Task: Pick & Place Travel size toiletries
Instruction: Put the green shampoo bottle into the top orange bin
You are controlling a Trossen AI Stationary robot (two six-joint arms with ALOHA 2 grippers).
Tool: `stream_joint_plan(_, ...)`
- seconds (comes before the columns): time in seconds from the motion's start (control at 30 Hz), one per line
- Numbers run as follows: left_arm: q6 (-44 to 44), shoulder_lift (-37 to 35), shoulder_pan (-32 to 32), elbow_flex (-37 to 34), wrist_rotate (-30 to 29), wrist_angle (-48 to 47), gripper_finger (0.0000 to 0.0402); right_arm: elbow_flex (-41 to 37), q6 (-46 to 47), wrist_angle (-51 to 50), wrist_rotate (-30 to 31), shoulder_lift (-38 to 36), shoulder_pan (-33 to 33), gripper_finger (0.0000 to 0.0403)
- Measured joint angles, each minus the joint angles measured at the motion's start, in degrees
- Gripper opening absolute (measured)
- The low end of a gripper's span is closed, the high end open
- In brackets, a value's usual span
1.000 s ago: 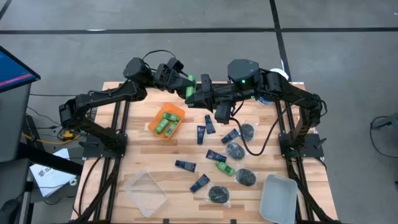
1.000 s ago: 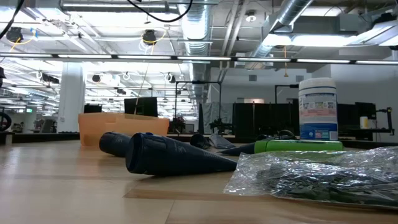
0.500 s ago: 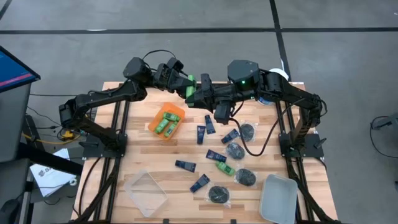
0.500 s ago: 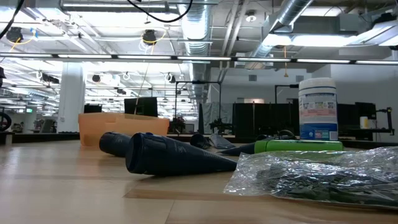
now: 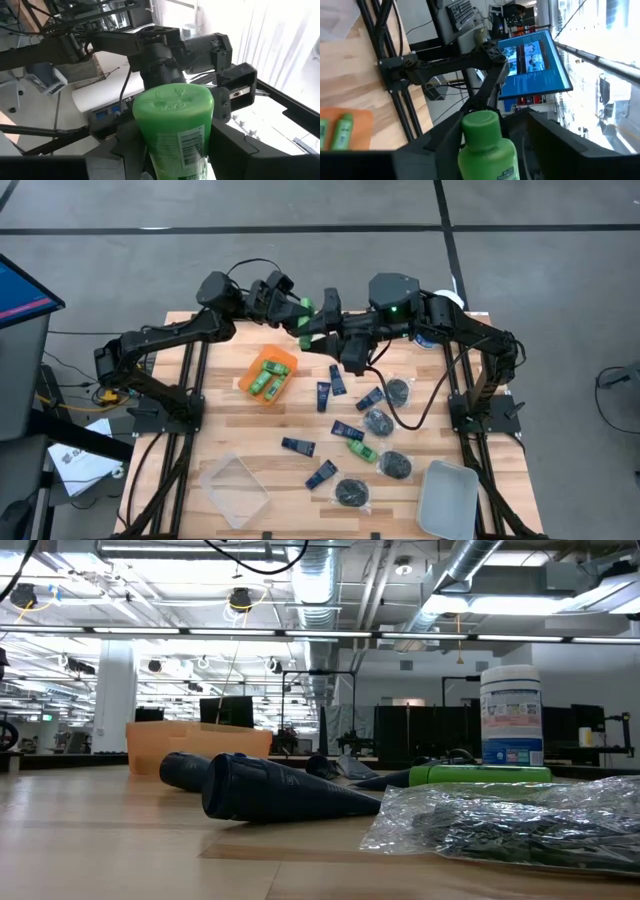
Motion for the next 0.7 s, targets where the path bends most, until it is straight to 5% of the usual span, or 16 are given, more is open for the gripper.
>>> stream_joint_plan(0.33,0.5,0.3,2.8,-0.2,0.8,-0.3,0.0172,0.1,2.5,1.9,0.0,-0.3,1.7,0.0253)
stream_joint_plan(0.7,10.9,0.2,13.6,-1.2,15.9,-0.5,0.0172,1.4,16.8,-0.7,5.6,-5.7,4.6,0.0238)
